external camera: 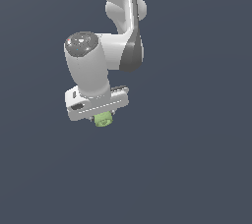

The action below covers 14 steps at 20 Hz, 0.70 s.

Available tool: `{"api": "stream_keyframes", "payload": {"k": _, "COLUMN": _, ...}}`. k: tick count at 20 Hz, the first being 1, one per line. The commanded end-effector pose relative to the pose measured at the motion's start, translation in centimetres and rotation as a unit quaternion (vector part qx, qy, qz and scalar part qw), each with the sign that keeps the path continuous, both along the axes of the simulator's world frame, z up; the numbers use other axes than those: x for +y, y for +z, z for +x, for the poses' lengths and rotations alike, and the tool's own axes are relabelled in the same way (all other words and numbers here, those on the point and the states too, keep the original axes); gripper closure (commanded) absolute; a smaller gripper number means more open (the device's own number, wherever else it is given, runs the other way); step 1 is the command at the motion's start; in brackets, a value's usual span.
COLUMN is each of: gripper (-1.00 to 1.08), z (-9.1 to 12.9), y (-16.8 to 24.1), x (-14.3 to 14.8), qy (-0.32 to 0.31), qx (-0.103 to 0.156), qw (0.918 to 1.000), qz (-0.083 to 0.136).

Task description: Pick up the object and move it to a goal position.

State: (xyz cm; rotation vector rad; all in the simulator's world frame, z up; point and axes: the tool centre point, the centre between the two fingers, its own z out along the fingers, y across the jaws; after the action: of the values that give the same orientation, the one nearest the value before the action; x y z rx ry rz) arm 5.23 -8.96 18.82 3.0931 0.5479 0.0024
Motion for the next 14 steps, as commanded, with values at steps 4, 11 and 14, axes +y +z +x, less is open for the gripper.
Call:
{"api": "stream_keyframes", "payload": {"k": 4, "gripper": 1.08, "z": 1.4, "y": 4.3, "x": -0.4, "qy": 0.0, "qx": 0.001, "qw": 1.0, "qz": 0.0}}
{"api": "stream_keyframes", "payload": {"k": 11, "gripper": 1.08, "z": 2.5, "y": 7.1, "x": -0.7, "qy": 0.0, "qx": 0.001, "qw": 1.0, "qz": 0.0}}
{"api": "stream_keyframes", "payload": {"k": 14, "gripper": 1.08, "z": 2.8, "y": 7.7, "x": -0.7, "qy": 0.0, "qx": 0.001, "qw": 1.0, "qz": 0.0}}
